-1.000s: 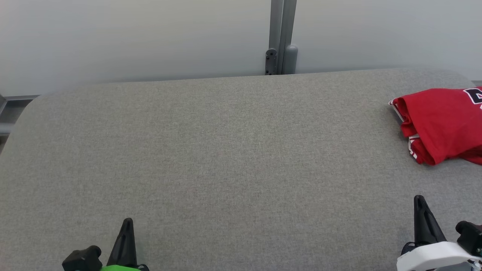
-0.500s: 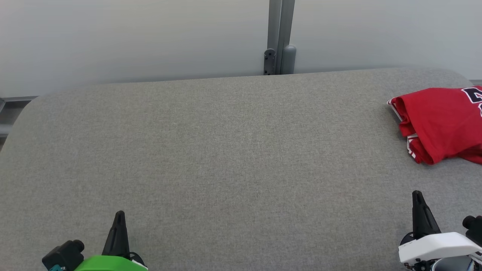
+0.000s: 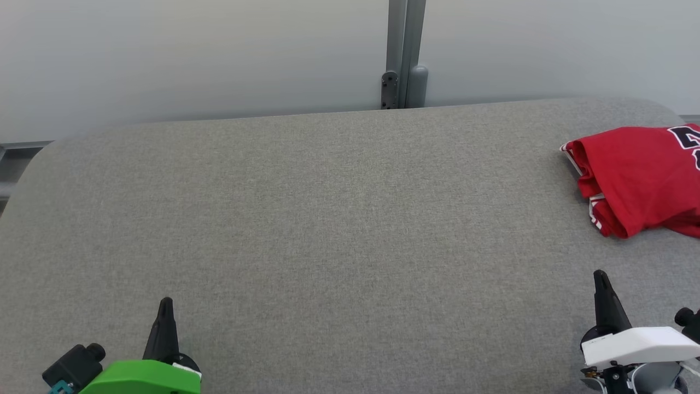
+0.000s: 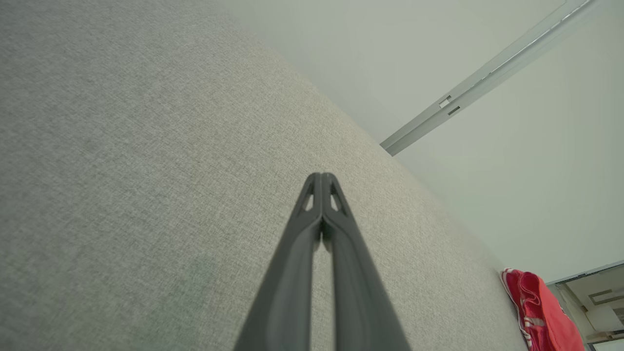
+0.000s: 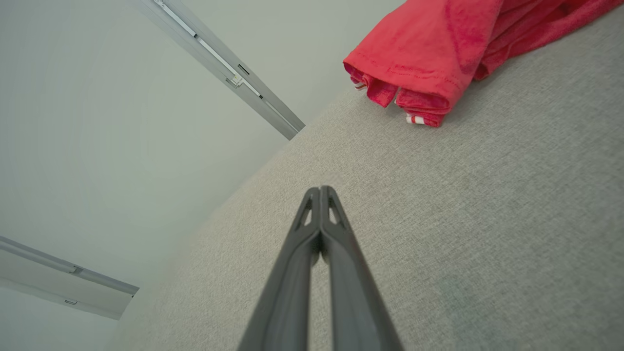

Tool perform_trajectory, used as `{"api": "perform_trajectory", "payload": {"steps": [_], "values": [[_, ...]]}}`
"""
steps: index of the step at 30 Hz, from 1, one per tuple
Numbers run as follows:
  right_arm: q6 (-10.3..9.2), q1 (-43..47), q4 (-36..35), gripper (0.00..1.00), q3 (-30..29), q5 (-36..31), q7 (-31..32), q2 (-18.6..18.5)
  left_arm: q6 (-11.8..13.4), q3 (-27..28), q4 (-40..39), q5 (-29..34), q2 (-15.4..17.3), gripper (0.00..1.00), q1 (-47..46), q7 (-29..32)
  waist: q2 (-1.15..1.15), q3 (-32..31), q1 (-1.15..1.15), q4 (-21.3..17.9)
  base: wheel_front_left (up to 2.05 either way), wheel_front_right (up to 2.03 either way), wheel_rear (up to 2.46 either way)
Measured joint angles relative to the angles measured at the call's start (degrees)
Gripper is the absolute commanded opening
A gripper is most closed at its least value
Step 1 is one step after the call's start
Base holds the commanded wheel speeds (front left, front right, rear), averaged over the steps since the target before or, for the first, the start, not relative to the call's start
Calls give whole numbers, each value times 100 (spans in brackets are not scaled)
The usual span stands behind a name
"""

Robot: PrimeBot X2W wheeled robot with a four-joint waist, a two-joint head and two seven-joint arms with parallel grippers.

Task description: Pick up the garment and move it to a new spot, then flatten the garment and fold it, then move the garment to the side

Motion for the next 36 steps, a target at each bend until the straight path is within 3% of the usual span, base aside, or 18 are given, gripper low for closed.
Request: {"api": "perform_trajectory", "payload": {"steps": [36], "values": [[-2,-388,179,0,67,2403,600,0,-63,254,-46,-2270,1,0,-342,588,0,-9,0,-71,0,0,0]]}}
